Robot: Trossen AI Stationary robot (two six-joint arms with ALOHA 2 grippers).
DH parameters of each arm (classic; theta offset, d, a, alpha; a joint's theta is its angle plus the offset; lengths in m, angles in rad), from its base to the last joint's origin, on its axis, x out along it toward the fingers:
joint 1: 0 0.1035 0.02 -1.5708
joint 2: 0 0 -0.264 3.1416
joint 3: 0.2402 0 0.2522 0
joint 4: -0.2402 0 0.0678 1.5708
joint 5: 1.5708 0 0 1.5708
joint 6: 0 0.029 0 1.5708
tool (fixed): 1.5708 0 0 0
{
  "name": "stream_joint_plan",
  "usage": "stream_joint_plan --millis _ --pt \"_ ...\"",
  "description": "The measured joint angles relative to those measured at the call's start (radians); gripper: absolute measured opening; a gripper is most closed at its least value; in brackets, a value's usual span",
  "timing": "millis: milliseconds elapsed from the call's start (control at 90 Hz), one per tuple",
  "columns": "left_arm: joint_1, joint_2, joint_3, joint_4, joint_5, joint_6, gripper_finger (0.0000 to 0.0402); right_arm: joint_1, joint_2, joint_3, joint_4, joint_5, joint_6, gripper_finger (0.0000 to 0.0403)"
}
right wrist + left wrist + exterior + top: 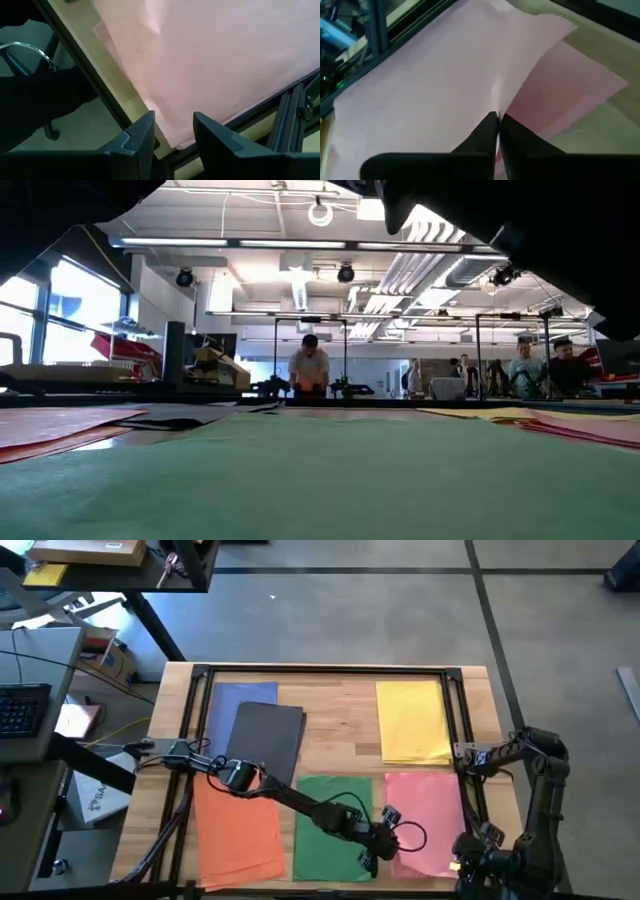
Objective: Organize paper
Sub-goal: Stack the top pink paper on the bottom pink paper
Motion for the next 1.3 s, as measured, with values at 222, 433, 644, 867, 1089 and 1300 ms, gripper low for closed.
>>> stream_joint_plan --millis 222,433,644,867,1089,1300 --pt "0.003 0.011 0.000 0.018 0.016 -0.011 0.0000 0.000 0.000 0.000 0.000 0.020 0.000 0.0119" --pt "0.005 0.032 -0.001 0.056 0.034 -0.028 0.0000 0.000 0.002 0.000 0.000 0.020 0.000 0.0119" --pt "0.009 0.032 -0.001 0.065 0.023 -0.057 0.0001 0.000 0.002 0.000 0.000 0.020 0.000 0.0119" --pt "0.008 0.032 0.002 0.038 0.064 -0.062 0.0037 0.000 0.002 0.000 0.001 0.020 0.000 0.0119" --pt "0.008 0.009 0.017 -0.087 0.060 -0.085 0.0114 0.000 0.002 0.000 0.000 0.041 0.000 0.0119" --pt "0.018 -0.031 0.017 -0.157 0.105 -0.136 0.0170 0.000 0.007 0.000 0.000 0.108 -0.006 0.0119"
